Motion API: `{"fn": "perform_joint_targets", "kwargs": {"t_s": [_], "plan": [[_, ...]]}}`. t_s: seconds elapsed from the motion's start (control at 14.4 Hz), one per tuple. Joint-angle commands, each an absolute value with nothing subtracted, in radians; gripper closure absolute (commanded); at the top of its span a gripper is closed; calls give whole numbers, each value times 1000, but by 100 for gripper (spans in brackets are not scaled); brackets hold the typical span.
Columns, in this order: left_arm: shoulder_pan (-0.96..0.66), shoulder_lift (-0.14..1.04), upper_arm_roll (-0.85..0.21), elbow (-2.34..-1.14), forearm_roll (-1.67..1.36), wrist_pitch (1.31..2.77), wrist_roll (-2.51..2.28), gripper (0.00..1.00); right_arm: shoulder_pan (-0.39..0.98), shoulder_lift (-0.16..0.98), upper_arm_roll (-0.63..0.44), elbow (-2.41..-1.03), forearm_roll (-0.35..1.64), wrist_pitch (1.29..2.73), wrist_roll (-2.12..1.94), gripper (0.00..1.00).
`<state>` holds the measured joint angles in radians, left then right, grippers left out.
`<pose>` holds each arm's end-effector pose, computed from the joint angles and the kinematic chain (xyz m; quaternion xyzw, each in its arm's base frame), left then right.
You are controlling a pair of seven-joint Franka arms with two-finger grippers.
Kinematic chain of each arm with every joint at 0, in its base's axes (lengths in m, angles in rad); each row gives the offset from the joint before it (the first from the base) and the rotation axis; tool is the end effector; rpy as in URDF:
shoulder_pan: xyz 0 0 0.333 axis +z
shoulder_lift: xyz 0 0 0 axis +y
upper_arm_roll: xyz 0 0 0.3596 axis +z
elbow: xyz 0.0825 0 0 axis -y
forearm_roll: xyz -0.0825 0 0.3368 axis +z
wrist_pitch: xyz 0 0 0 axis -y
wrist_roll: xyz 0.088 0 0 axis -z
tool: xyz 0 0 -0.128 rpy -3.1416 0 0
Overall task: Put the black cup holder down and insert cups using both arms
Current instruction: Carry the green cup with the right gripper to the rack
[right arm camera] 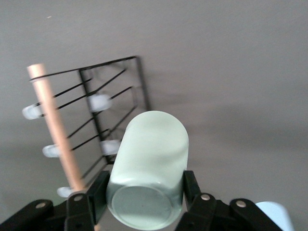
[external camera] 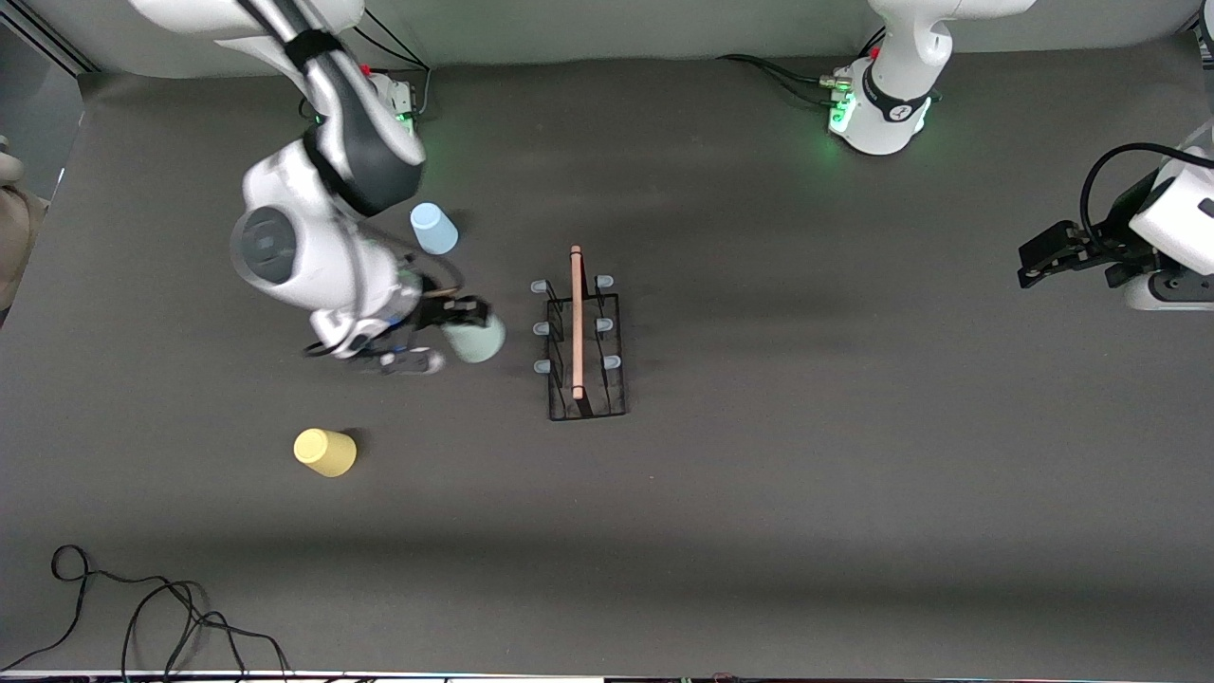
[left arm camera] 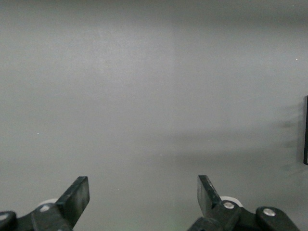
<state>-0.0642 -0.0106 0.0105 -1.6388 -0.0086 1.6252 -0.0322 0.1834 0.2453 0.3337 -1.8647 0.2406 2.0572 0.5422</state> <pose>0.5065 -0.0283 0.6282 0.9999 -0.0105 -0.0017 0.0043 0.5022 0.2896 0.4376 -0.9865 0.0743 0.0914 0.1139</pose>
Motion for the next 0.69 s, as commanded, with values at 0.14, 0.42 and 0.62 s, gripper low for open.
{"fn": "perform_joint_targets", "kwargs": {"t_s": [0.14, 0.42, 0.62], "plan": [[-57, -3, 8, -1608, 12, 1601, 15, 0, 241, 299, 370, -1821, 229, 2060, 640, 63], [-55, -6, 6, -1609, 12, 1591, 15, 0, 245, 273, 370, -1842, 229, 1987, 632, 63], [-55, -5, 6, -1609, 12, 1592, 15, 0, 259, 259, 370, -1862, 229, 1953, 627, 63]]}}
